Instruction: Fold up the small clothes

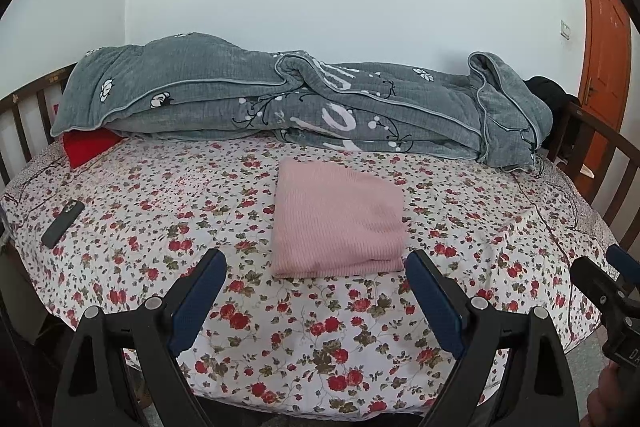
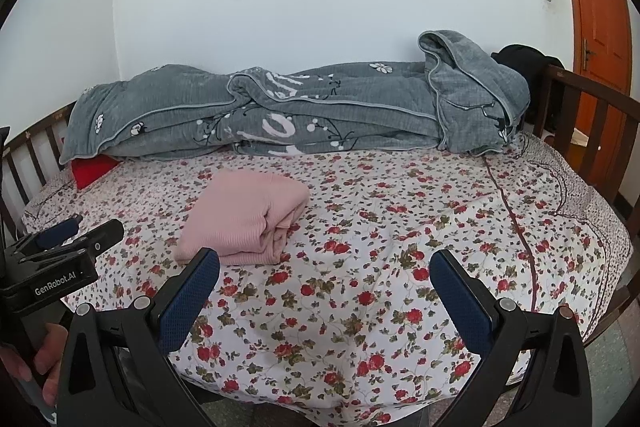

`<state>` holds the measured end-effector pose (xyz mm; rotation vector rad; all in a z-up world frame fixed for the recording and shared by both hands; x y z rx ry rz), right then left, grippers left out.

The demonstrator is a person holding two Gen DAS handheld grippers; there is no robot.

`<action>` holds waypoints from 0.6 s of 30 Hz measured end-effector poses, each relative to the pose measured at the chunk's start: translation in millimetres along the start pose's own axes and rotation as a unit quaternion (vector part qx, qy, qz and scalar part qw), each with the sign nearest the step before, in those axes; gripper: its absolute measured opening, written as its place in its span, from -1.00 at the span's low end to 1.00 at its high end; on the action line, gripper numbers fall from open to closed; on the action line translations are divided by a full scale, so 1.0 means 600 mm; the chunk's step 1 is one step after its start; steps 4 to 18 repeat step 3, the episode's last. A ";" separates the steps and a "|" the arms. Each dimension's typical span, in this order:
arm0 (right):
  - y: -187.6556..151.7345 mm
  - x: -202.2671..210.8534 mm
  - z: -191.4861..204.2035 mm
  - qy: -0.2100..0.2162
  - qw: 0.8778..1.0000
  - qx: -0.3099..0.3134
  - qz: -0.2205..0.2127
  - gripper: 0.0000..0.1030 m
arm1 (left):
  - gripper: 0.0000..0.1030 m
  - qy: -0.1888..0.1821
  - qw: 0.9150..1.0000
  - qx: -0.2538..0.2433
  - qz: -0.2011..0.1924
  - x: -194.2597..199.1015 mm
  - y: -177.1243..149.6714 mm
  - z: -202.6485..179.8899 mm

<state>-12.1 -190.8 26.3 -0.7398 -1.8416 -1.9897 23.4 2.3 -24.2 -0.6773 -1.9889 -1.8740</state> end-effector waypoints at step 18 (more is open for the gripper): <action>-0.001 -0.001 0.000 0.000 1.000 -0.001 0.000 1.00 | 0.77 -0.005 1.000 -0.004 -0.001 0.000 0.001 0.000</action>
Point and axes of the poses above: each gripper's, at about its wrist camera, not at the fingertips, and x roughly against the way its jaws point, z to its left, y to its top, the point moved 2 cm from there along -x, roughly the way its jaws point, and after that the axes turned 1 degree about x, right-handed, at the moved point
